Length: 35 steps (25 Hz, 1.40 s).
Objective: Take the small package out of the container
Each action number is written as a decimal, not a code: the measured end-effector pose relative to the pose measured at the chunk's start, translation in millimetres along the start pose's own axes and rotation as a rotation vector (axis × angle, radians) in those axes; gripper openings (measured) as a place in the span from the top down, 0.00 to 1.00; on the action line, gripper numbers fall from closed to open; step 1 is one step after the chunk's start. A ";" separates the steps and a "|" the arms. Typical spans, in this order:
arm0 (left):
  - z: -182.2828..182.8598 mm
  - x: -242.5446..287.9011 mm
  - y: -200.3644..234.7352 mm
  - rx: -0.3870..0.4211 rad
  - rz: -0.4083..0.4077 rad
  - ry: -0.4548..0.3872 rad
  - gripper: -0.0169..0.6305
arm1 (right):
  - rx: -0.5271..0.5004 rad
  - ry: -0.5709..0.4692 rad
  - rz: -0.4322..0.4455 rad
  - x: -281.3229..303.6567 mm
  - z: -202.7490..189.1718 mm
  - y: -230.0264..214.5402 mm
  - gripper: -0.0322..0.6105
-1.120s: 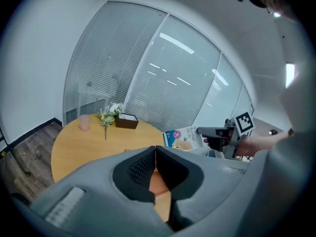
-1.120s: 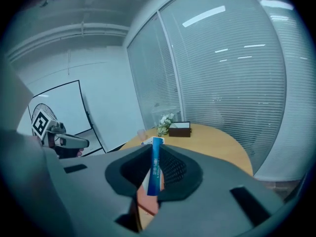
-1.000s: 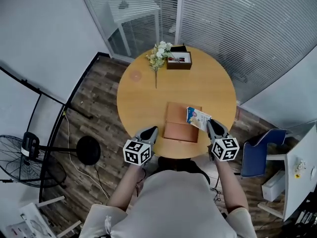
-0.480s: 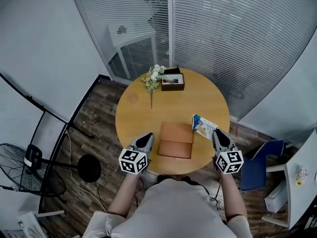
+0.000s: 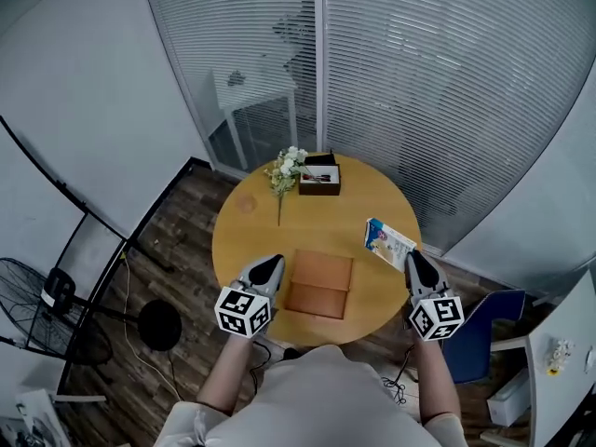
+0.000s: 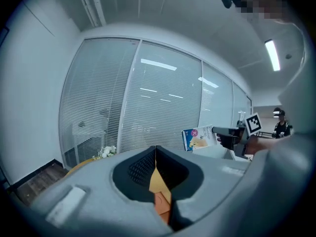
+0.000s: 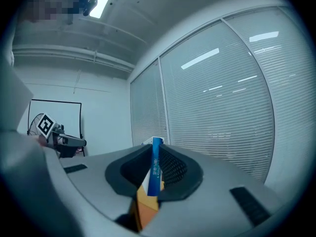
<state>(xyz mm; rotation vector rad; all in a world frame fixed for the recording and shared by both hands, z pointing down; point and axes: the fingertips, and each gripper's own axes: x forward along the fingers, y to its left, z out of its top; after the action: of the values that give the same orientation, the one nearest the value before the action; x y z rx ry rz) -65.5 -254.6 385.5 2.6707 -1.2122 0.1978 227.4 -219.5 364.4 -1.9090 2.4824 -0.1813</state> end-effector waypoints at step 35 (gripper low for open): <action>25.0 0.2 -13.3 -0.008 0.003 -0.061 0.95 | -0.029 -0.124 -0.003 -11.5 41.4 -6.3 0.88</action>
<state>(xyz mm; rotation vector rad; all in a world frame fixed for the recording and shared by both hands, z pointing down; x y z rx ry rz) -54.4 -252.2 359.5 2.6870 -1.2319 0.1130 239.5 -213.6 323.0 -1.8723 2.4160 -0.0265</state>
